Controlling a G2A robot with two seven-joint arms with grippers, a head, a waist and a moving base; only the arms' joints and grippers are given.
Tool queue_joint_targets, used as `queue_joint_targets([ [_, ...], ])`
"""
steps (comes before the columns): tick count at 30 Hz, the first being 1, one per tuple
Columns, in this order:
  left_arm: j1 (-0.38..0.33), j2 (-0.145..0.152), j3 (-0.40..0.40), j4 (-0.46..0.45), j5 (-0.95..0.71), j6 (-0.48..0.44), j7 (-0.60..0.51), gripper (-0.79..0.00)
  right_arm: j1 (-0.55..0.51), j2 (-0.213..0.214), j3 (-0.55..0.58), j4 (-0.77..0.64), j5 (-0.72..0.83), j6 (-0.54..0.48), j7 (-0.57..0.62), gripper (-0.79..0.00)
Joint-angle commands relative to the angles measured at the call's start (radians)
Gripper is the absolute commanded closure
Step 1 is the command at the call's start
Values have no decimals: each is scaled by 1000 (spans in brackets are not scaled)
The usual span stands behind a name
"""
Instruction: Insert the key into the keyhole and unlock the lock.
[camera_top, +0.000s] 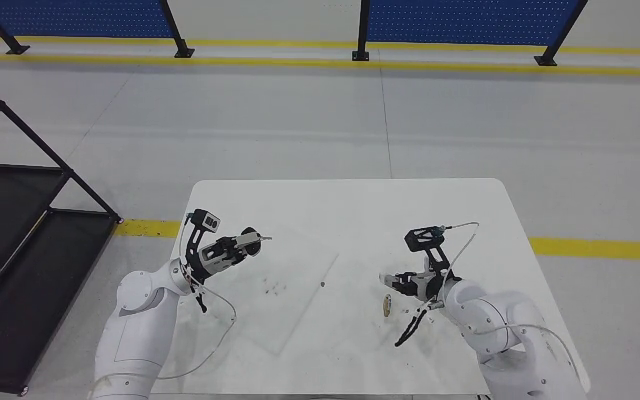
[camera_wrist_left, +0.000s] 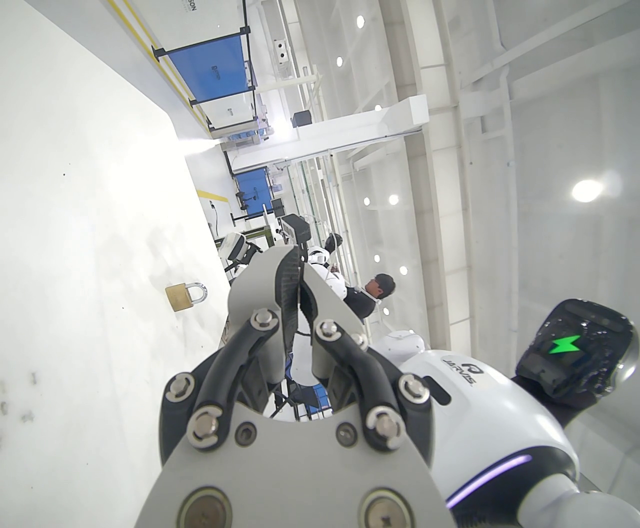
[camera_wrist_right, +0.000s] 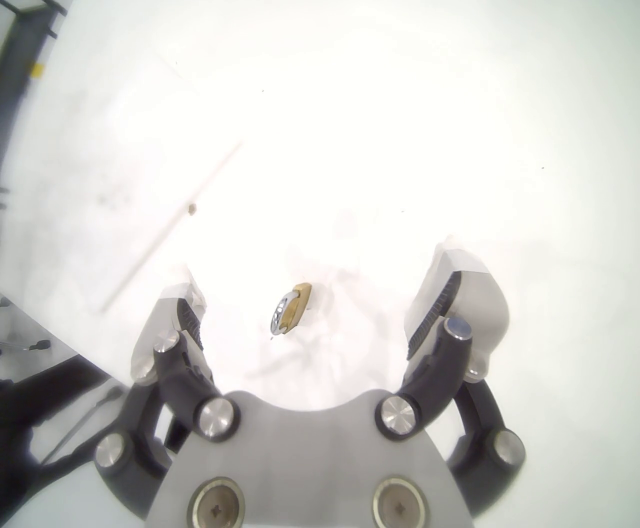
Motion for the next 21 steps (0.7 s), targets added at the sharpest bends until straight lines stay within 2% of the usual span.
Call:
queue_joint_targets([
  [1,0,0,0,0,0,0,0,0,1,1,-10,6,-25,-1,3,-785],
  [5,0,0,0,0,0,0,0,0,34,-4,-67,-27,-70,71,87,-785],
  [13,0,0,0,0,0,0,0,0,162,-23,-201,-35,-165,241,361,-785],
  [21,0,0,0,0,0,0,0,0,213,-54,-233,64,-234,183,442,-785],
])
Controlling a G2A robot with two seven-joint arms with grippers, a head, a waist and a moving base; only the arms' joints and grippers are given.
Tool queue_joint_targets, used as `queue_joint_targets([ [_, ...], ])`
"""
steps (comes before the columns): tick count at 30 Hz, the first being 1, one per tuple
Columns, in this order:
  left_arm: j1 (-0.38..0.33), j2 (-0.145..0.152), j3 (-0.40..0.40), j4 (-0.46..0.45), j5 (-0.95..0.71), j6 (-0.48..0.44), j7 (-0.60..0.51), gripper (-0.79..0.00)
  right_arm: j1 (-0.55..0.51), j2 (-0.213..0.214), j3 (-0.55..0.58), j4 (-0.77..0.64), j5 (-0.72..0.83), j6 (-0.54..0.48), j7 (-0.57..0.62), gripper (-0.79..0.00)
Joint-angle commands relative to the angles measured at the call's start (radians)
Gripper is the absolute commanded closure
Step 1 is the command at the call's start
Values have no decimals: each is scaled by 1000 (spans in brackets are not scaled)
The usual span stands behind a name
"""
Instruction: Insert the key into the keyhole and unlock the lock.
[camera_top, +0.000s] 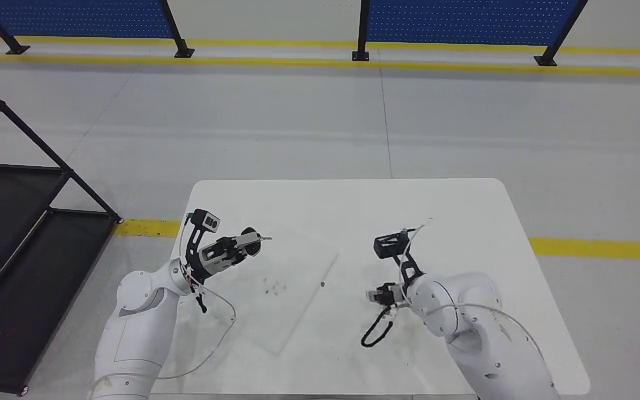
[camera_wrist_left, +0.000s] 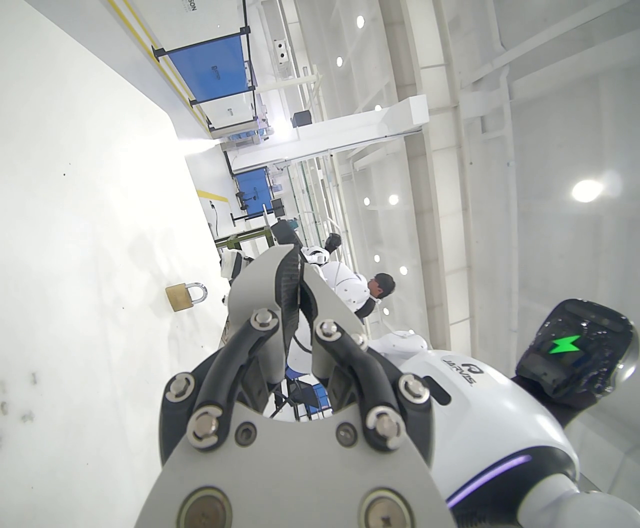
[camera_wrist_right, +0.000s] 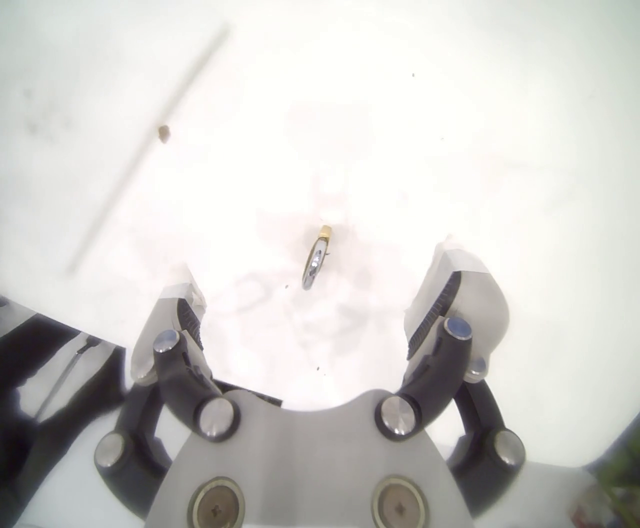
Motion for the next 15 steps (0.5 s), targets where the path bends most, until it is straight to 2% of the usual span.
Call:
queue_joint_targets([
  [1,0,0,0,0,0,0,0,0,0,-10,7,17,-4,-17,18,-785],
  [15,0,0,0,0,0,0,0,0,2,-68,9,142,-2,-18,19,-785],
])
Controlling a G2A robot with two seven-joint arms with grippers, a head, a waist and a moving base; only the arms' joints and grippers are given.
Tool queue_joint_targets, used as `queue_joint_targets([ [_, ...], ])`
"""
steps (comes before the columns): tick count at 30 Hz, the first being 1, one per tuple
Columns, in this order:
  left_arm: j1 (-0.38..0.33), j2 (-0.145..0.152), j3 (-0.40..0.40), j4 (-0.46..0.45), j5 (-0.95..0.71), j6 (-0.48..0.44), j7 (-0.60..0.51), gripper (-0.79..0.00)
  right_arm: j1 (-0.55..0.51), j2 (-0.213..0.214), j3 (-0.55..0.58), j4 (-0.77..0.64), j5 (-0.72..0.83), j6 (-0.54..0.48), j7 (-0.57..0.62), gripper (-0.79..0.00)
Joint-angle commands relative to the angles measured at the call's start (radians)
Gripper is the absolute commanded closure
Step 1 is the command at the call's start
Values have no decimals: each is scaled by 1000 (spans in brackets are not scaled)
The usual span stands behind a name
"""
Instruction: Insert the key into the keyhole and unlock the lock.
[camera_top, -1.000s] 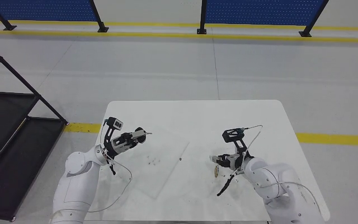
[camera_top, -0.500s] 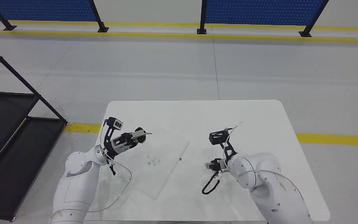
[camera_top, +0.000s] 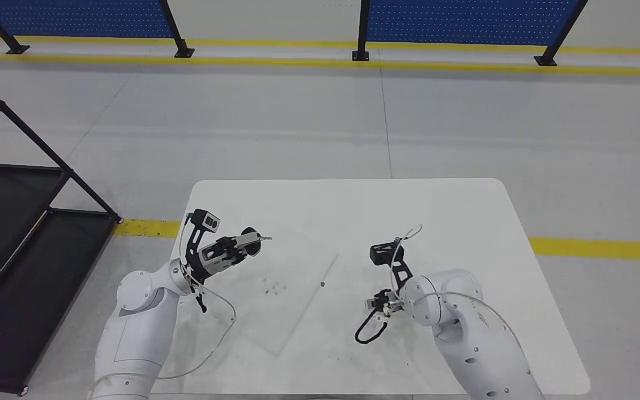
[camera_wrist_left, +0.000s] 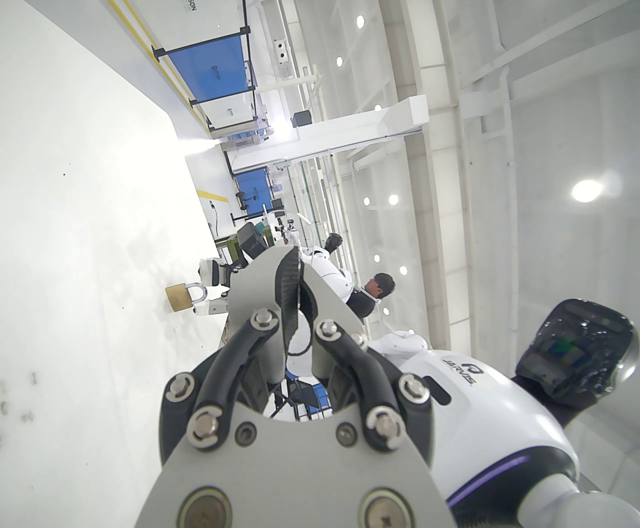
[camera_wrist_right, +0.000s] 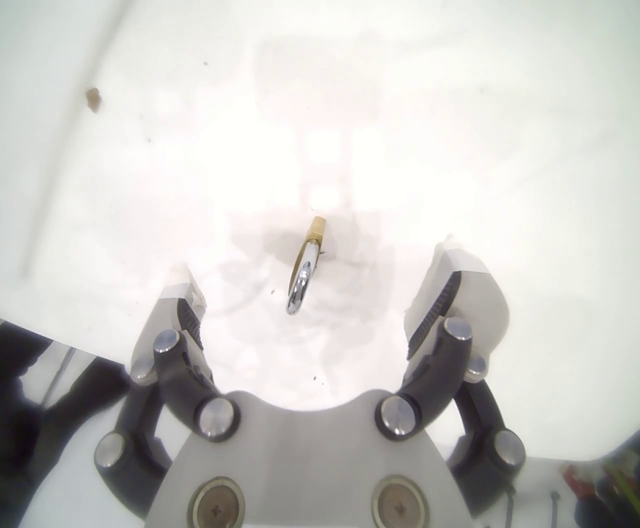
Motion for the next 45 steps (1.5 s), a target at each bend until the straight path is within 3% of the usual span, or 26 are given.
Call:
queue_joint_targets([
  [1,0,0,0,0,0,0,0,0,-1,-2,3,2,5,0,0,-785],
  [10,0,0,0,0,0,0,0,0,-1,-2,3,2,5,0,0,-785],
  [14,0,0,0,0,0,0,0,0,-23,-1,6,1,-18,10,-63,-785],
  [31,0,0,0,0,0,0,0,0,-10,-8,-42,37,-87,-1,0,-785],
  [32,0,0,0,0,0,0,0,0,-7,-8,-44,38,-86,-1,0,-739],
  [33,0,0,0,0,0,0,0,0,-5,-8,-46,39,-84,-1,0,-616],
  [35,0,0,0,0,0,0,0,0,-1,-9,-50,42,-80,-1,0,-502],
  [45,0,0,0,0,0,0,0,0,33,-3,-75,79,-54,-1,0,-369],
])
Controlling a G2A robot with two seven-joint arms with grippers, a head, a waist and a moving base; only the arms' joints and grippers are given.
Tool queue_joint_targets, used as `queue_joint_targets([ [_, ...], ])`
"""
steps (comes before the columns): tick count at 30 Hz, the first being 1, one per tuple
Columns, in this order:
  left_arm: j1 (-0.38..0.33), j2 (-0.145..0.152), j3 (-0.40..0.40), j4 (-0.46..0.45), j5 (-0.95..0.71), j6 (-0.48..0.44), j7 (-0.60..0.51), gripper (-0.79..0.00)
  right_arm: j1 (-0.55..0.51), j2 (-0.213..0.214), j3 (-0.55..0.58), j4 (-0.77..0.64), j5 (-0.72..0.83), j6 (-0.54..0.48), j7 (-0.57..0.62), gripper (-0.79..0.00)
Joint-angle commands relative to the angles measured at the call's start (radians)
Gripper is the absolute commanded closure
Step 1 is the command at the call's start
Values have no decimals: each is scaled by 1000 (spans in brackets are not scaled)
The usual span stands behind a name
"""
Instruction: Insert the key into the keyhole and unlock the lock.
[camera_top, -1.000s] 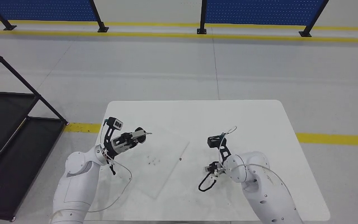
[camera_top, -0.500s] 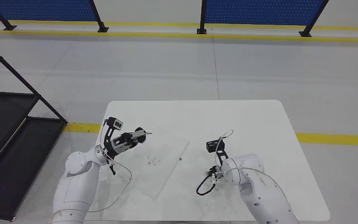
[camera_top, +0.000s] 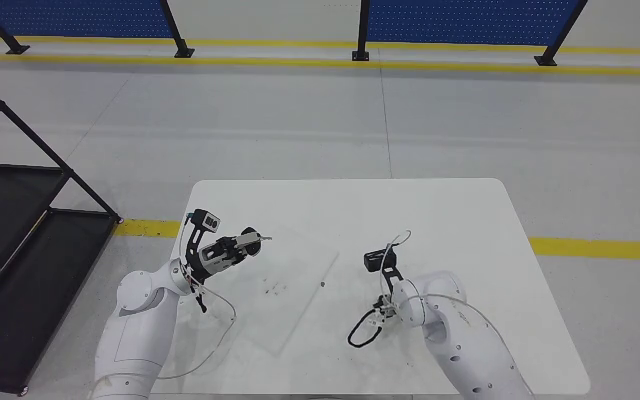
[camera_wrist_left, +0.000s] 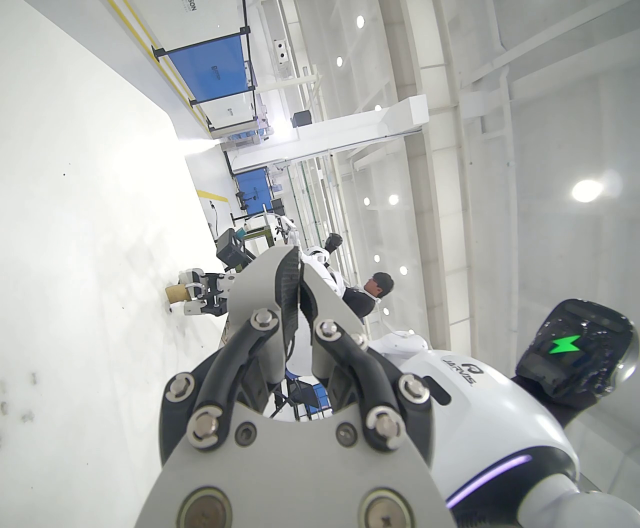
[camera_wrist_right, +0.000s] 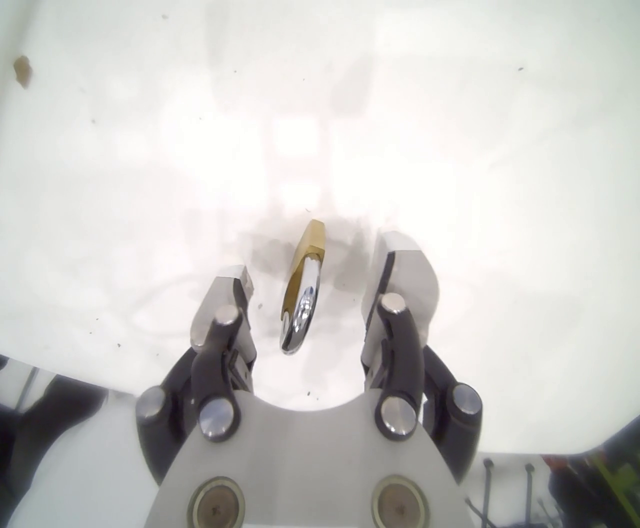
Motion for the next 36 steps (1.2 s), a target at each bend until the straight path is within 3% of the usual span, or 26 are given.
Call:
queue_joint_targets([
  [1,0,0,0,0,0,0,0,0,5,1,-1,3,4,0,0,-366],
  [25,0,0,0,0,0,0,0,0,20,20,-39,-6,19,0,0,-277],
  [29,0,0,0,0,0,0,0,0,26,22,-43,1,29,0,0,-197],
  [32,0,0,0,0,0,0,0,0,30,23,-47,7,36,0,0,-89],
  [33,0,0,0,0,0,0,0,0,31,24,-47,9,39,0,0,-22],
  [36,0,0,0,0,0,0,0,0,33,25,-46,13,47,0,0,0],
])
